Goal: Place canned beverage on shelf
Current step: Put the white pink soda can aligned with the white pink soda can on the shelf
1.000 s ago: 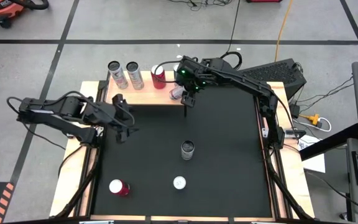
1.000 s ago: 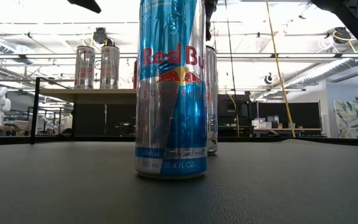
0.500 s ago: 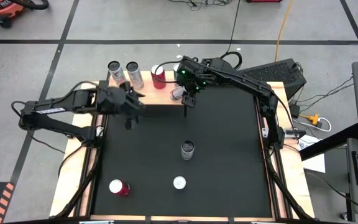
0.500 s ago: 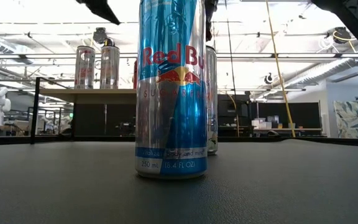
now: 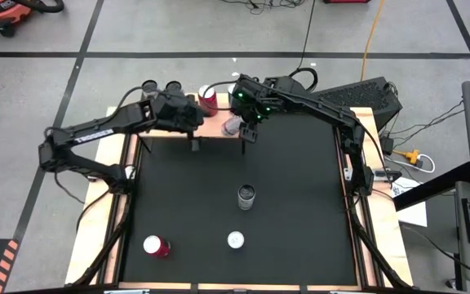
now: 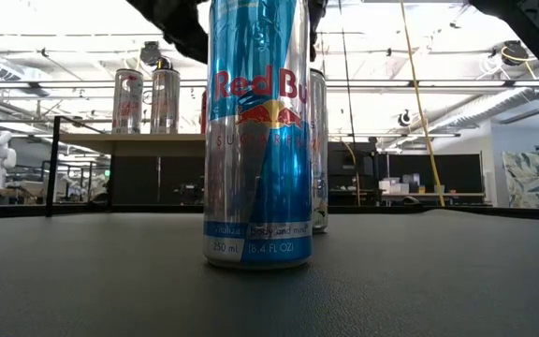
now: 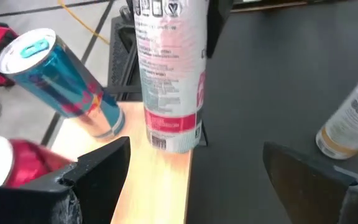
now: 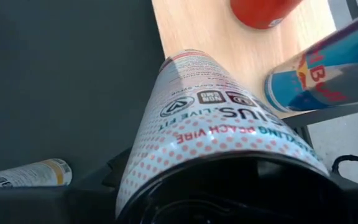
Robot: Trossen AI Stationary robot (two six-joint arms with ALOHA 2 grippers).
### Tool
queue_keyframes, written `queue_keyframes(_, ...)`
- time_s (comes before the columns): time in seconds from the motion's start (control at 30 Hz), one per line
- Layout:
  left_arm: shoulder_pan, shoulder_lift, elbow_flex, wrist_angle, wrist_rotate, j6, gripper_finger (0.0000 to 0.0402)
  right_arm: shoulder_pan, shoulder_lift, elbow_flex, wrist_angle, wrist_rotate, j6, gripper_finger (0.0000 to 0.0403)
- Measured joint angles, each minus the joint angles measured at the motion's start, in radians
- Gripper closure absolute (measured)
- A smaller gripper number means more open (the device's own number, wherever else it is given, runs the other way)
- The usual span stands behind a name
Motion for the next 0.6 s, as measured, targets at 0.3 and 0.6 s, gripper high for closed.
queue_keyframes(0.3,0.053,0.12,0.0,0.122,0.14,0.001,0.0035,0.001,0.0,0.0,0.035,-0.022,-0.032,0.017)
queue_keyframes(0.6,0.055,0.177,0.0,0.22,0.168,0.0,0.0035,0.002,0.0,0.0,0.039,-0.03,-0.045,0.017)
